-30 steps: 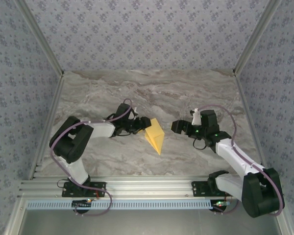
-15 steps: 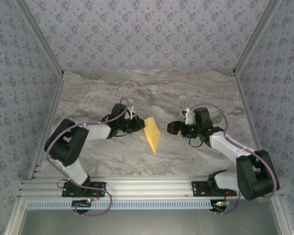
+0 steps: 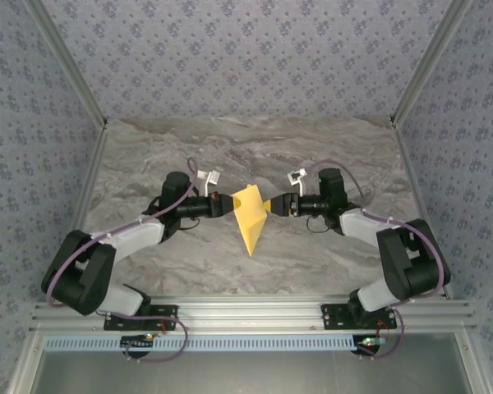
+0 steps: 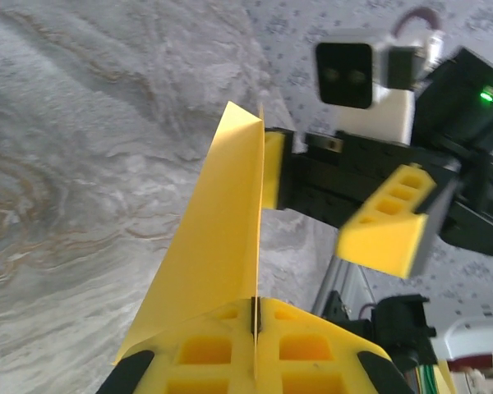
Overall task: Fold a paper plane with a square sheet of paper (fold left side to right side)
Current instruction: Pick up the paper from the center of the table, then place the paper at the center of the table.
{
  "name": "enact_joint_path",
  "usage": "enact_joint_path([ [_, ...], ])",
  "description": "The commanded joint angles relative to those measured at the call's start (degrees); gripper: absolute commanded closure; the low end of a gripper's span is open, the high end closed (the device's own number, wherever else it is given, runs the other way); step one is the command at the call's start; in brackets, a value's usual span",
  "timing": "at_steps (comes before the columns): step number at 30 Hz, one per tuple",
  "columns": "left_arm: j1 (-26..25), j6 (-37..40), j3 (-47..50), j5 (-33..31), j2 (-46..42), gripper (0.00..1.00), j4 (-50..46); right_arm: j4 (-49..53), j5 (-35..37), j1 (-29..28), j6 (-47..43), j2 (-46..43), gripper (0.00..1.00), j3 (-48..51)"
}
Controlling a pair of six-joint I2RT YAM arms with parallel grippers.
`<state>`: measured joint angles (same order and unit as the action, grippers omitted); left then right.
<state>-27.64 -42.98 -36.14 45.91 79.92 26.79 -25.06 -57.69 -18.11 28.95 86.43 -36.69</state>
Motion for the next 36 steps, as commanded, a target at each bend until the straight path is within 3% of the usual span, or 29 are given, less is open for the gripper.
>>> enact_joint_path([
  [1, 0.1, 2.7, 0.0, 4.6, -2.9, 1.00, 0.9, -5.9, -8.0, -0.1, 0.5, 2.1, 0.18, -3.0],
  [5, 0.1, 3.3, -0.7, 5.3, -3.5, 1.00, -0.1, -7.1, -11.8, -1.2, 1.2, 3.4, 0.24, -4.9],
  [13, 0.1, 3.2, -1.2, 5.4, -2.7, 1.00, 0.1, 2.5, -14.4, -3.5, -4.3, 5.2, 0.45, -8.2],
  [22, 0.1, 4.1, -1.0, 4.8, -2.3, 1.00, -1.4, 6.8, -12.1, -3.2, -7.0, 5.6, 0.63, -9.1],
  [29, 0.1, 5.4, -1.4, 4.5, -0.4, 1.00, -2.6, 11.6, -9.7, -3.1, -8.7, 5.0, 0.84, -9.7],
  [32, 0.1, 6.1, -1.6, 4.4, 1.3, 1.00, -3.0, 21.0, -5.7, -3.0, -10.9, 5.2, 0.99, -11.6],
  [33, 0.1, 6.2, -1.7, 4.4, 2.2, 1.00, -3.0, 24.9, -4.3, -3.0, -12.2, 5.7, 1.00, -12.6],
  [36, 0.1, 6.5, -2.4, 4.2, 4.8, 0.80, -3.0, 30.7, -2.4, -3.2, -12.1, 6.3, 1.00, -13.1],
])
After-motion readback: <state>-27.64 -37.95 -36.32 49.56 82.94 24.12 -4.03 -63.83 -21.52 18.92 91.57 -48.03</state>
